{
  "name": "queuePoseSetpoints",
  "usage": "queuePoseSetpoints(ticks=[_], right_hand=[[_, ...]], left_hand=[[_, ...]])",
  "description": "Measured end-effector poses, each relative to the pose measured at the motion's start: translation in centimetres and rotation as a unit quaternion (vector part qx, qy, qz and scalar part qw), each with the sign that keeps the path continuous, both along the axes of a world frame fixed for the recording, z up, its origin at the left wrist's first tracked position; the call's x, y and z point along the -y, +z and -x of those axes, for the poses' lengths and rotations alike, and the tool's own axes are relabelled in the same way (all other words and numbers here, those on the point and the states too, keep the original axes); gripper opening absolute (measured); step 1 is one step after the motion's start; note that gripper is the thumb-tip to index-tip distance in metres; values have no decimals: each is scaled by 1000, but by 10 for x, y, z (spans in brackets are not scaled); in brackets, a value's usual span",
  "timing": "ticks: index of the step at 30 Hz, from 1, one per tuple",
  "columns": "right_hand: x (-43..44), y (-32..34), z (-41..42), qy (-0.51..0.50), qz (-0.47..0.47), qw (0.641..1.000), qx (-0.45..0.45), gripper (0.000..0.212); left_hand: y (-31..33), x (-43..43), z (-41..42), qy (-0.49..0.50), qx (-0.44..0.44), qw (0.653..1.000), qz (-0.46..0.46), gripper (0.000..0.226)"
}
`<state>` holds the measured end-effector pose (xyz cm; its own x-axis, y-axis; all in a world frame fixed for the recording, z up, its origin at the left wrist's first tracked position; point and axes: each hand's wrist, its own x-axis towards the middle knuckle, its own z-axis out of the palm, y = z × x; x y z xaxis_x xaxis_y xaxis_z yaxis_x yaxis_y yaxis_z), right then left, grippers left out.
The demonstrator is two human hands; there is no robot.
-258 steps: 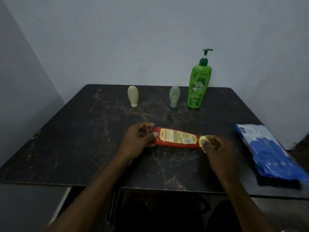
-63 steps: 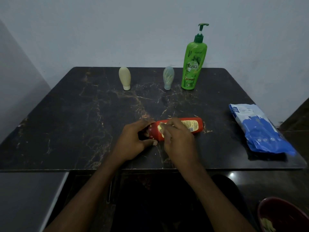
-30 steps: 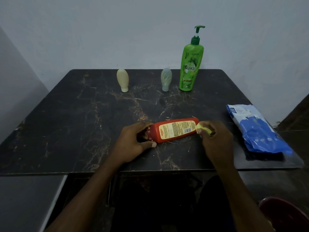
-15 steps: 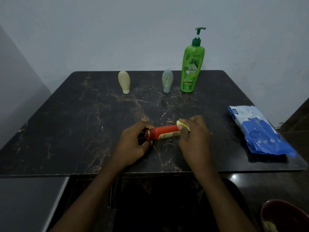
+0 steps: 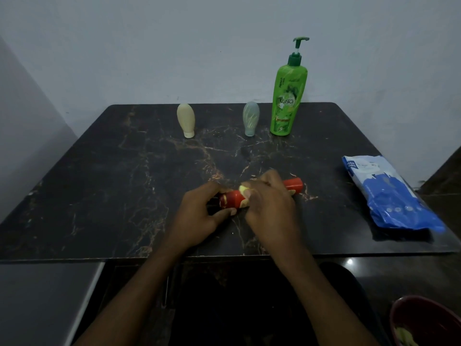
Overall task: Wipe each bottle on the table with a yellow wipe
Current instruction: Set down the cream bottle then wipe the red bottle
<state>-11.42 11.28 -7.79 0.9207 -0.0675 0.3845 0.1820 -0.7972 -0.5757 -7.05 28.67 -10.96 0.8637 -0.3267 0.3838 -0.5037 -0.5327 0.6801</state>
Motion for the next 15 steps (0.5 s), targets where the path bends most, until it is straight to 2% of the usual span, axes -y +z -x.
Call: queuePoseSetpoints(ticks=[7, 10, 15], right_hand=[[84, -19, -13, -151, -64, 986, 6, 18], [87, -22, -15, -162, -85, 983, 8, 18], [51, -14, -8, -107, -95, 990, 8, 19]], left_hand=[[1, 0, 0, 5, 2, 1000, -11, 40], [1, 0, 0, 7, -2, 1000, -17, 40], [2, -1, -1, 10, 9, 1000, -28, 40]])
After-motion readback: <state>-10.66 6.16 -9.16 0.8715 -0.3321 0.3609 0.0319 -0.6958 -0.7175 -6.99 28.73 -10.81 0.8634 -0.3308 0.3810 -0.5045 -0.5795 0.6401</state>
